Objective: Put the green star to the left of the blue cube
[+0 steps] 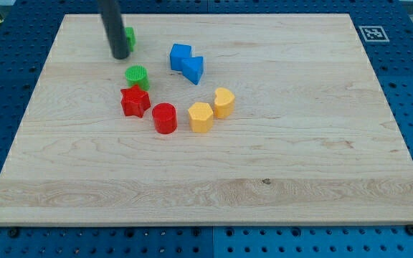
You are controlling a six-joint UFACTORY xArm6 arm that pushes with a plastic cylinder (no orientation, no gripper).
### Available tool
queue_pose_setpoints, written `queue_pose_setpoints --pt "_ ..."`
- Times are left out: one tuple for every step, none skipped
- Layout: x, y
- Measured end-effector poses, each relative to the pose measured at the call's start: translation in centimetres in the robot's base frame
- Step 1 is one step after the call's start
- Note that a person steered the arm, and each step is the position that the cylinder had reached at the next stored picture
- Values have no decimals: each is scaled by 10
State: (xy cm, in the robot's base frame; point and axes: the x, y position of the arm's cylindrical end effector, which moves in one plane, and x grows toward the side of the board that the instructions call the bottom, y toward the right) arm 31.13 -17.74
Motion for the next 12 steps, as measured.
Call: queue_pose_setpoints --pt "-1 -27" --pt "-46 -45" --pt "-86 -46" --pt "-93 -19" --pt "-79 3" --pt "-67 5" --pt "-67 5" --pt "-75 -11" --pt "-61 -14" --pt "-50 -1" --pt "-50 23" --pt "-50 38"
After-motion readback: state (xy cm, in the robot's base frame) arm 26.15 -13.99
